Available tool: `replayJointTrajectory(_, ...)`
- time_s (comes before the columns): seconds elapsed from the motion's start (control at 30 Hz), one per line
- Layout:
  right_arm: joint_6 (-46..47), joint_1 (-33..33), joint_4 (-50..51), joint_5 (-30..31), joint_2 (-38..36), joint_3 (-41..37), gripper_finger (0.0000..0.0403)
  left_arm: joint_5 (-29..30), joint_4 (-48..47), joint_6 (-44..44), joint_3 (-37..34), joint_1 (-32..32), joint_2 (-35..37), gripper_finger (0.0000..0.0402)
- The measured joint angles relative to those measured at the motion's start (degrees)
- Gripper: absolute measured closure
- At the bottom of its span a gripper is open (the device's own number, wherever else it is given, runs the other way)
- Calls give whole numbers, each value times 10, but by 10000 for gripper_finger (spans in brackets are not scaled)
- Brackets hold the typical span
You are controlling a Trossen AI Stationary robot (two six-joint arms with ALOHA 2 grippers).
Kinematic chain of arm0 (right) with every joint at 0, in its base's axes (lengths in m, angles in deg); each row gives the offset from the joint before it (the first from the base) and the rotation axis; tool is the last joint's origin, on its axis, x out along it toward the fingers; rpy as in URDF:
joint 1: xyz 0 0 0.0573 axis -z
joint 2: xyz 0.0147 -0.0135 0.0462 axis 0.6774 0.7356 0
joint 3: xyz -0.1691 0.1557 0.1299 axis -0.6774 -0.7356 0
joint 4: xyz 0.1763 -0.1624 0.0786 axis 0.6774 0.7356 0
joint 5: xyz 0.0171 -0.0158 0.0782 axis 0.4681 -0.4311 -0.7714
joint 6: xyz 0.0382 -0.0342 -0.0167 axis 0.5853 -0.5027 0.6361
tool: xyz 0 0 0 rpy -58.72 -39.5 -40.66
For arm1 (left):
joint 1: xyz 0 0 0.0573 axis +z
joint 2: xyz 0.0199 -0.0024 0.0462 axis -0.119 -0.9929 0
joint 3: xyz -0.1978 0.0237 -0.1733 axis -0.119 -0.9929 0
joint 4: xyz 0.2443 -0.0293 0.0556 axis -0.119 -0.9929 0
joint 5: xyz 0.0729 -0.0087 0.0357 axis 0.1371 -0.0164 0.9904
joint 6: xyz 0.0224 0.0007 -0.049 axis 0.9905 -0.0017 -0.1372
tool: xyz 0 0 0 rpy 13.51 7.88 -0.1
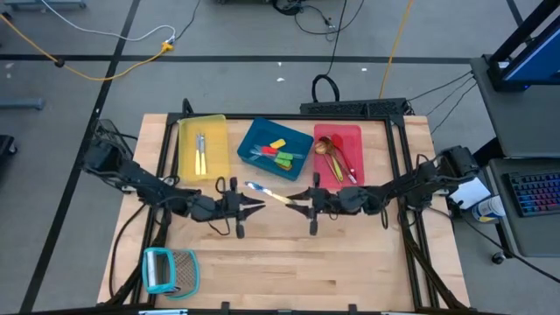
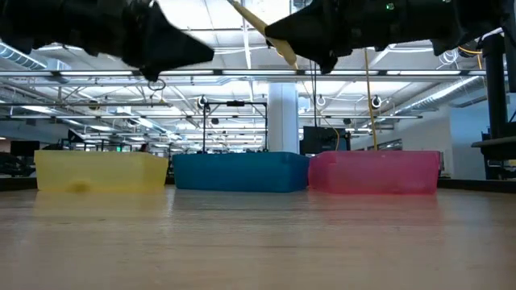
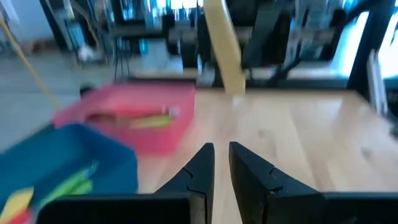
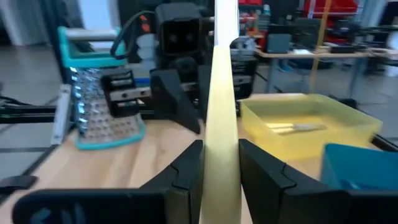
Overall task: Pick & Place Kitchen Items
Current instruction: Put the light yellow knife into the yellow bin
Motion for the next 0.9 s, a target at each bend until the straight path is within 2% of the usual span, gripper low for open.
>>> replayJointTrajectory(0.17, -9, 20, -30, -59, 13, 0, 322, 0, 77, 20, 0, 2, -18, 346)
replayJointTrajectory(0.33, -16, 40, -95, -130, 51, 0, 322, 0, 81, 9, 0, 2, -18, 346)
replayJointTrajectory(0.43, -20, 52, -126, -149, 72, 0, 322, 0, 83, 9, 0, 2, -18, 346)
replayJointTrajectory(0.63, -20, 76, -136, -200, 79, 0, 322, 0, 83, 16, 0, 3, -18, 342)
replayJointTrajectory(0.73, -20, 83, -142, -227, 79, 0, 322, -8, 83, 24, 0, 10, -18, 324)
replayJointTrajectory(0.9, -20, 88, -140, -236, 79, 0, 323, -62, 84, 23, 0, 39, -18, 269)
